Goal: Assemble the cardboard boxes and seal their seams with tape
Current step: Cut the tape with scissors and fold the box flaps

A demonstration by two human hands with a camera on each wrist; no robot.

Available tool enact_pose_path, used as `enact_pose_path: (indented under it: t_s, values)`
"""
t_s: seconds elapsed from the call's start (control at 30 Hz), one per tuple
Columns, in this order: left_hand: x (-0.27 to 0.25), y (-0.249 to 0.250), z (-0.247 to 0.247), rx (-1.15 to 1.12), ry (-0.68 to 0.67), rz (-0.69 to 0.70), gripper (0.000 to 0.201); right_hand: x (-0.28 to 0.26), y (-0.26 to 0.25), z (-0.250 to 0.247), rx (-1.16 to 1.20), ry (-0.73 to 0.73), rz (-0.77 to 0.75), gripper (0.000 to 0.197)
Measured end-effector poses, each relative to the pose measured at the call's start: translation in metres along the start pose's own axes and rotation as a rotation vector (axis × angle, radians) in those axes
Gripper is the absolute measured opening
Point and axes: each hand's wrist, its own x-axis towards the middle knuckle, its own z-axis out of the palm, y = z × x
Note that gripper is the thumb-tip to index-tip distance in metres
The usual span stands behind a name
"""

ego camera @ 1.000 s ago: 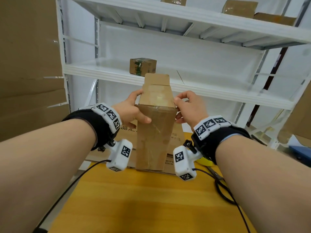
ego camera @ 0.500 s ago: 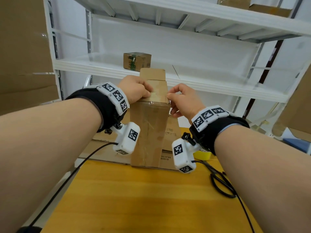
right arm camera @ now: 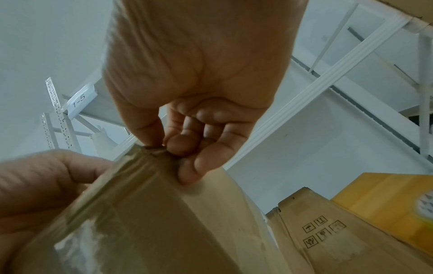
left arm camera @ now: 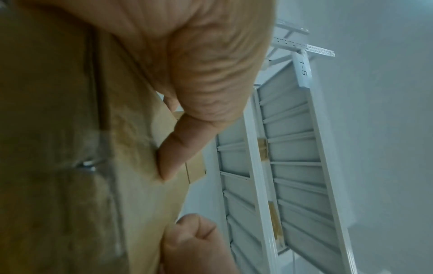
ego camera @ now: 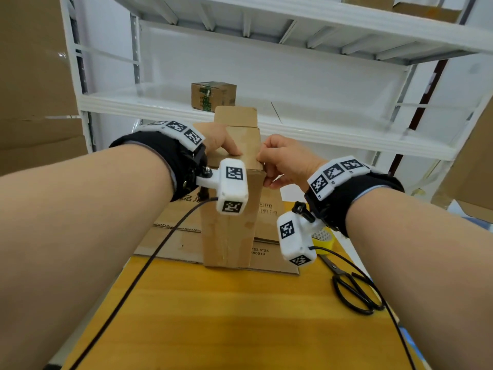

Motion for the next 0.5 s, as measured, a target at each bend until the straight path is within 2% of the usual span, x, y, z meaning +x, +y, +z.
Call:
enact_pose_path:
  t_s: [0.07,0.17,0.23,0.27,0.3,0.37,0.43,0.5]
  values:
    - [-0.001,0.002,0.001,0.012,0.009,-0.005,0.022,-0.001,-0.004,0.001,-0.012,-0.021,0.016,0.011]
    - [-0.009,0.002,-0.001,0.022,0.067,0.012,0.028,-0.001,-0.008,0.003,-0.016,-0.028,0.027,0.009]
    - [-0.009,-0.001,-0.004,0.044,0.053,0.023,0.02,-0.002,-0.009,0.003,-0.002,-0.027,0.043,0.008]
    - [-0.007,-0.004,-0.006,0.04,0.033,0.039,0.023,-0.003,-0.008,0.003,0.015,-0.025,0.058,0.008]
    - [-0.005,-0.006,-0.008,0.035,0.019,0.055,0.035,-0.004,-0.007,0.002,0.042,-0.019,0.077,0.01]
    - [-0.002,-0.012,-0.01,-0.036,0.012,0.07,0.054,-0.006,-0.006,0.003,0.087,-0.002,0.105,0.024]
    - [0.001,-0.016,-0.009,-0.091,0.019,0.047,0.06,-0.007,-0.006,0.003,0.041,0.029,0.114,0.051]
    - [0.002,-0.019,-0.004,-0.091,0.012,0.021,0.061,-0.007,-0.009,0.003,-0.064,0.073,0.119,0.067]
